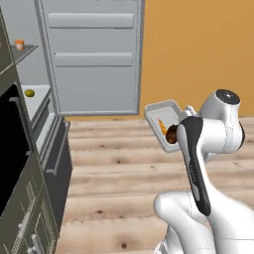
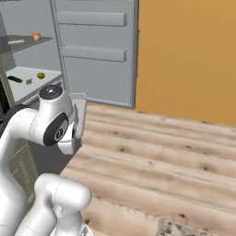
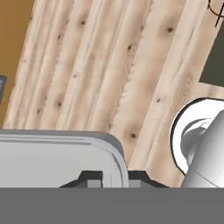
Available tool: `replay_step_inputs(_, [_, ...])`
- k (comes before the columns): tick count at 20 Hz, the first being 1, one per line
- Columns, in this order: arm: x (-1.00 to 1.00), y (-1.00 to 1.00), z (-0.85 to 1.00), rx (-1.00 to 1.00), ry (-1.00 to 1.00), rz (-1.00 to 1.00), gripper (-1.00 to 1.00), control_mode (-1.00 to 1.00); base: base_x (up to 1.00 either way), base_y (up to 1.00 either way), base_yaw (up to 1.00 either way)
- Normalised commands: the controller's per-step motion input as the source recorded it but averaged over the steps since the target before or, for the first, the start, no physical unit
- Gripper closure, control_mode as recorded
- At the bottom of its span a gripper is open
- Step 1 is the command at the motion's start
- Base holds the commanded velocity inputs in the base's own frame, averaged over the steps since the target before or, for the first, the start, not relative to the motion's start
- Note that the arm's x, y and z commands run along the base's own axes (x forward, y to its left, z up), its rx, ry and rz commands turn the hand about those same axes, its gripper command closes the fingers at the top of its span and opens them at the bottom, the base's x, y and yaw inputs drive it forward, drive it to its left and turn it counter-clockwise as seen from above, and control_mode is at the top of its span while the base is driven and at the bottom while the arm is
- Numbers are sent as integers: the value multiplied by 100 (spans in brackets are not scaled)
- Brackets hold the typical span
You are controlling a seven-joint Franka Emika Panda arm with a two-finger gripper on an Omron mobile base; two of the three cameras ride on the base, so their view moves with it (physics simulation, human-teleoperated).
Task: Place the tupperware on the second highest shelf of the fridge. Make space for the tupperware among the existing items by rearranging them on the shelves if needed. Close the fridge door when finished.
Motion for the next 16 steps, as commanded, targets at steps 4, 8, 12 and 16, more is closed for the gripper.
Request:
replay_step_inputs(4, [0,0,0,0,0,0,100,100,68,-45,-6])
replay_step_inputs(8, [0,0,0,0,0,0,100,100,73,-47,0])
replay_step_inputs(12, [0,0,0,0,0,0,100,100,75,-50,0])
replay_step_inputs(16, [0,0,0,0,0,0,100,100,70,-47,0])
